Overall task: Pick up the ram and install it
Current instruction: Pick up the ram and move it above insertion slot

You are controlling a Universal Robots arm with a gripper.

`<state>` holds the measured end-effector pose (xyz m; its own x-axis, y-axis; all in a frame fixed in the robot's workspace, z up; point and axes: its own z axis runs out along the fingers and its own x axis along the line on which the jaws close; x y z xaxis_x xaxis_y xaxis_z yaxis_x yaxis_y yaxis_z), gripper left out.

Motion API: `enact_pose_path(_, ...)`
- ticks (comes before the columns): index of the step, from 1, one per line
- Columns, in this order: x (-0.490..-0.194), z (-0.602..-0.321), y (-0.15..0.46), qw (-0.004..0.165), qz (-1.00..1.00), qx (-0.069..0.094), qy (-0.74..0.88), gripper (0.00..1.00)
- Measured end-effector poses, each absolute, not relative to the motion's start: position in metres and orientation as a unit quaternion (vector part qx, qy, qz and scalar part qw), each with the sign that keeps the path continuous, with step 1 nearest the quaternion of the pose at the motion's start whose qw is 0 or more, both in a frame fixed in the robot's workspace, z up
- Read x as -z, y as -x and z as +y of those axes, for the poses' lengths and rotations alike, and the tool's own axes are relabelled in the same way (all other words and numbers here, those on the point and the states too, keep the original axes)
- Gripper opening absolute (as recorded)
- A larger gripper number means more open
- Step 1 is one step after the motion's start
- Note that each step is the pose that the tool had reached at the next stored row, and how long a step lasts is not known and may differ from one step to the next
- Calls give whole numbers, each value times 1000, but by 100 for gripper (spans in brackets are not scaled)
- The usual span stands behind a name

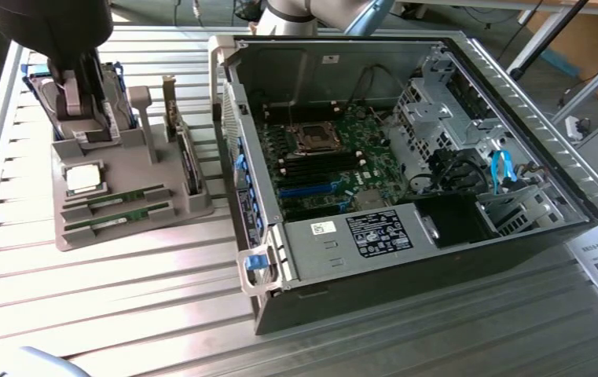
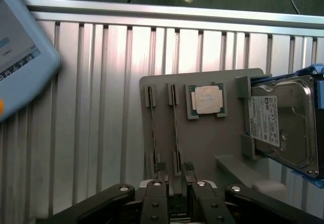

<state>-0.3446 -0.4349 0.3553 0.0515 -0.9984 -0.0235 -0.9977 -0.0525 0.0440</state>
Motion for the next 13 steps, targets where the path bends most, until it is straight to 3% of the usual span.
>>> enact_pose_path(13,-341,-435,345,8,-688,24,-725,25)
